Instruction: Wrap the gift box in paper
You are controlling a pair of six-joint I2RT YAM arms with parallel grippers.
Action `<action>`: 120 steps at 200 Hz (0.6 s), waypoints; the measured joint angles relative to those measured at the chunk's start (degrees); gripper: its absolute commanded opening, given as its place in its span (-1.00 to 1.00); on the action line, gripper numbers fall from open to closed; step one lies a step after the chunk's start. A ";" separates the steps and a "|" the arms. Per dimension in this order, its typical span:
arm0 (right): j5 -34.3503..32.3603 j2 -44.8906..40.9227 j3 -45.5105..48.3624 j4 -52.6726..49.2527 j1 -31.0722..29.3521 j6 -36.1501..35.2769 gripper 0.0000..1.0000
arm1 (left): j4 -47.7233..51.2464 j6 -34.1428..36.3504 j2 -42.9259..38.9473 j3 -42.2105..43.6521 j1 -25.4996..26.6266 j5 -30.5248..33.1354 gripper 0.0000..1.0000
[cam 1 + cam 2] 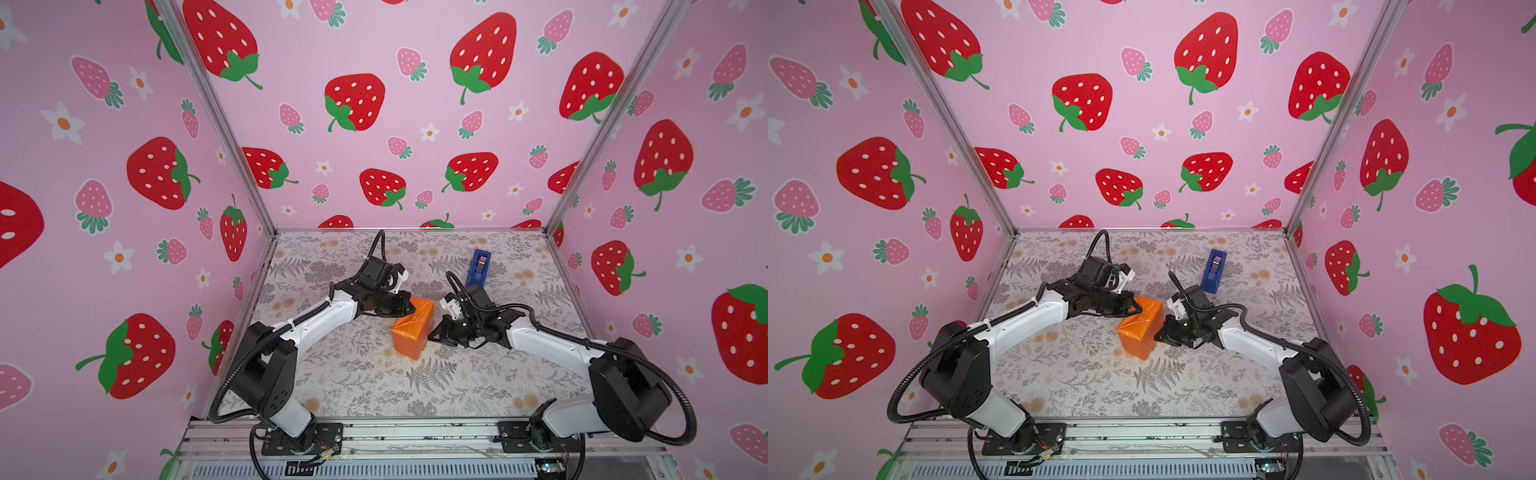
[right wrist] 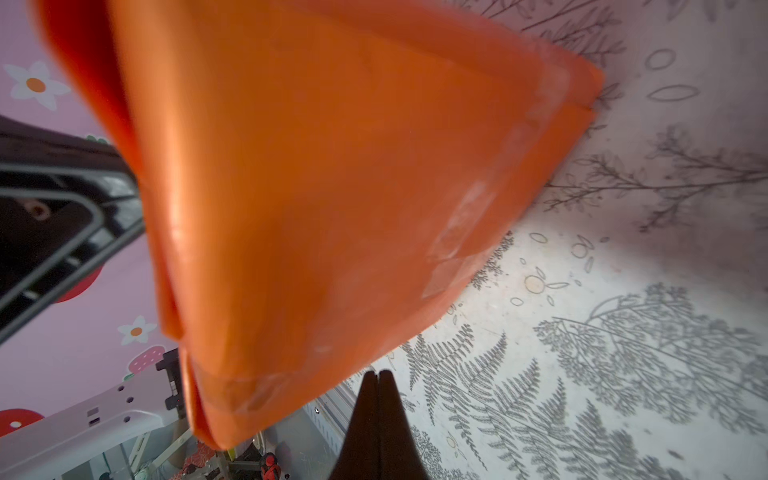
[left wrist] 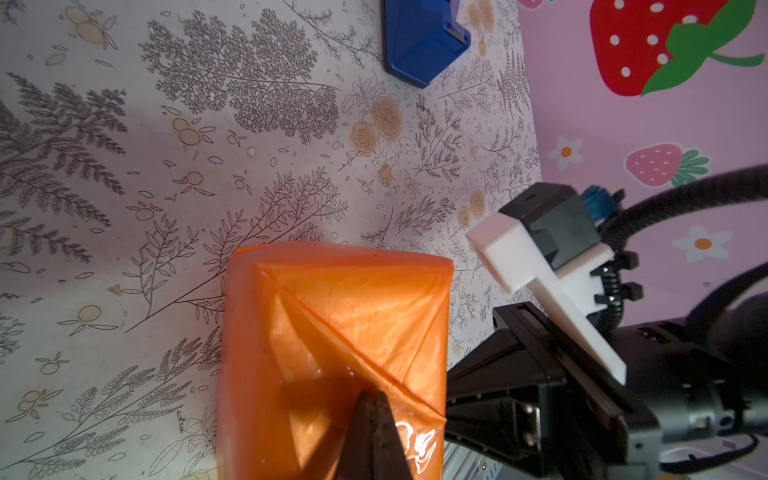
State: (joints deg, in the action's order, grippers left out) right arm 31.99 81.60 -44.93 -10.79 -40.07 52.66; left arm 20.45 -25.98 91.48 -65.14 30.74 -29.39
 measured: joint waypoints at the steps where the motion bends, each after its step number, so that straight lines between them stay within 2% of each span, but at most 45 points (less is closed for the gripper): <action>1: -0.07 -0.04 0.02 -0.09 0.09 0.00 -0.85 | 0.02 0.11 -0.07 0.04 -0.20 -0.04 -1.00; 38: -2.67 -1.14 0.72 -2.49 3.37 -1.46 -0.71 | 0.79 1.62 -1.03 1.07 -5.35 -0.81 -1.00; 77: -2.40 1.33 3.80 -0.85 4.09 -1.95 -0.69 | 1.36 3.15 -0.90 2.75 -10.75 1.27 -1.00; 120: -1.70 4.13 4.81 0.72 4.09 -1.92 -0.67 | 4.92 3.48 1.03 8.13 -11.52 1.86 -1.00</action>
State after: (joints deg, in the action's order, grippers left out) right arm 30.28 85.73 -40.12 -10.07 -35.99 50.74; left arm 25.36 -22.50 92.51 -57.01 19.22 -27.53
